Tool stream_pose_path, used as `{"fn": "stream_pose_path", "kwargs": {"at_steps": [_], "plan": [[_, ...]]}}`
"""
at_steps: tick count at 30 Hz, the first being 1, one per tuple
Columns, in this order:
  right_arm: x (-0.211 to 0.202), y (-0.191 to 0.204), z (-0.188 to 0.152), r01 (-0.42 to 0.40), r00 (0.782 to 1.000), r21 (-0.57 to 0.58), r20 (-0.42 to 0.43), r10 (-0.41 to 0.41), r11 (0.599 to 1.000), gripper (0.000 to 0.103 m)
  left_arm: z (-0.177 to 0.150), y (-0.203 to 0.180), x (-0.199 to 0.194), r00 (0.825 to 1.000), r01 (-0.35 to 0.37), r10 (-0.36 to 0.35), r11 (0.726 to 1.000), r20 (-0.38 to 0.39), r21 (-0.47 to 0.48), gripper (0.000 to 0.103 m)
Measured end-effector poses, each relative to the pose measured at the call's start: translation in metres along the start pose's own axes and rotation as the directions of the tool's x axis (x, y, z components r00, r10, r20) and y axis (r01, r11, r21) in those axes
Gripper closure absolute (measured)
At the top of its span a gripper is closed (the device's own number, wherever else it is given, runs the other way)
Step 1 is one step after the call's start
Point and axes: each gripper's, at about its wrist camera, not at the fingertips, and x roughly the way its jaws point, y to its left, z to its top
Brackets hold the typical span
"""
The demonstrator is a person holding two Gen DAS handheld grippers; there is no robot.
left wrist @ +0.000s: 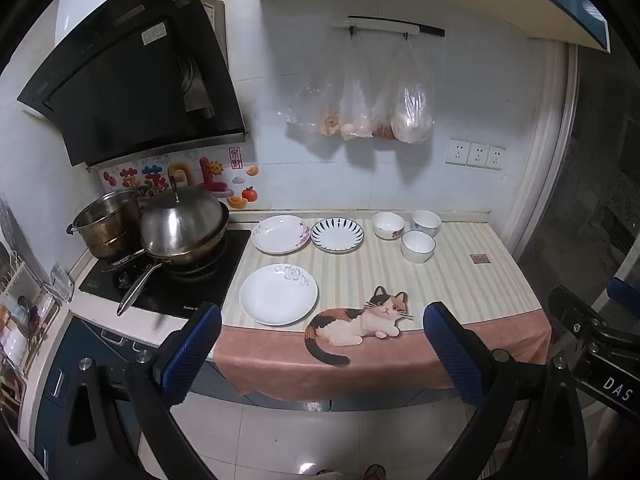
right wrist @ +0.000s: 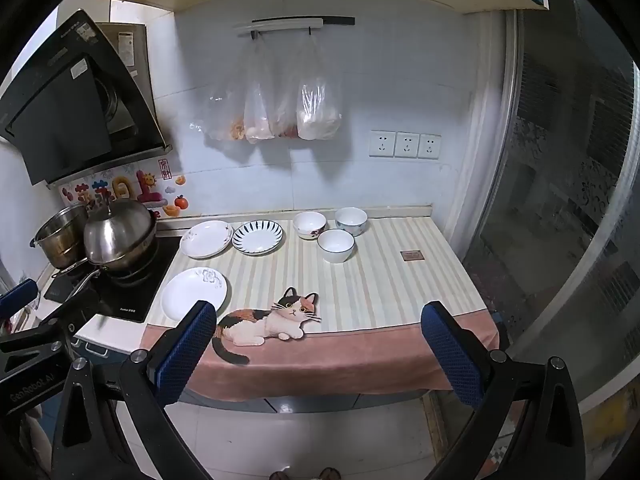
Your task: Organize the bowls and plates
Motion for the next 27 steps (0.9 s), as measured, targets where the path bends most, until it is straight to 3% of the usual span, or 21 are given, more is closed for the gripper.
{"fn": "stream_pose_path", "kwargs": {"at_steps": [27], "plan": [[-0.0007, -0.0026, -0.0036, -0.006, 1.000, 0.012, -0.002, 0.006, 1.000, 0.000, 0.0033, -0.0047, -0.0023, 1.000, -0.005, 0.005, 1.000, 0.003, 0.011, 0.000]]}}
